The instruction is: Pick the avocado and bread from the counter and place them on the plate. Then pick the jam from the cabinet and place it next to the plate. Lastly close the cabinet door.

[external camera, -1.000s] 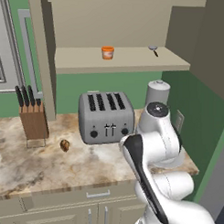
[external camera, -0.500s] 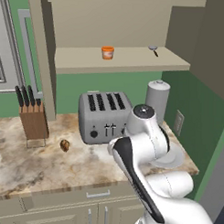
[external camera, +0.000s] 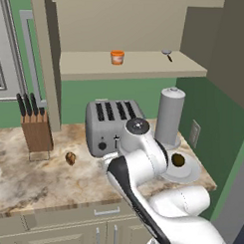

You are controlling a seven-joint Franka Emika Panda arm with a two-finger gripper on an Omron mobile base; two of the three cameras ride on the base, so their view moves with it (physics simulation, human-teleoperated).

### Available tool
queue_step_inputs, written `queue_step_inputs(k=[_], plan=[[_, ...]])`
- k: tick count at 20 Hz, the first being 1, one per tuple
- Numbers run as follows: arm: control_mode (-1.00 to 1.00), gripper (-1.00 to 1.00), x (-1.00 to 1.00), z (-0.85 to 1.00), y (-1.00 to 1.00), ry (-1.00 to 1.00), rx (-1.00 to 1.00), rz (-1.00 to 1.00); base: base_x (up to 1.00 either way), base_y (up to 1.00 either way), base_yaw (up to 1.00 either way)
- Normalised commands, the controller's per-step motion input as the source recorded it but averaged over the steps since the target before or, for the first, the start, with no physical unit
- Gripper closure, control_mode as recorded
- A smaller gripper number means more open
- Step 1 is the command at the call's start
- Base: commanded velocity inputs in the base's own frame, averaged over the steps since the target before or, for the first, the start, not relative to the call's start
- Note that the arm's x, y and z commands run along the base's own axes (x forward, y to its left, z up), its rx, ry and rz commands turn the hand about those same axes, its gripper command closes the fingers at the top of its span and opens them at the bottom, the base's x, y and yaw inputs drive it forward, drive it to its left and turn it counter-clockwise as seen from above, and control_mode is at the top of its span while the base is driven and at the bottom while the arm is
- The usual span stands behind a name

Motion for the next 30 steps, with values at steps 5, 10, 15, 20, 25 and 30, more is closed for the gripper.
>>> queue_step_inputs(k=[5, 10, 15, 20, 25, 30], plan=[[-1.0, -1.0, 0.12, 0.0, 0.42, -0.01, 0.02, -0.01, 0.0, 0.0, 0.0], [-1.0, -1.0, 0.2, 0.0, 0.3, -0.01, 0.03, 0.0, 0.0, 0.0, 0.0], [-1.0, -1.0, 0.32, 0.0, 0.24, -0.01, 0.04, 0.0, 0.0, 0.0, 0.0], [-1.0, -1.0, 0.38, 0.0, 0.23, 0.0, 0.05, 0.0, 0.0, 0.0, 0.0], [-1.0, -1.0, 0.35, -0.01, 0.27, 0.0, 0.05, -0.01, 0.0, 0.0, 0.0], [-1.0, -1.0, 0.27, -0.1, 0.29, 0.0, 0.02, -0.02, 0.0, 0.0, 0.0]])
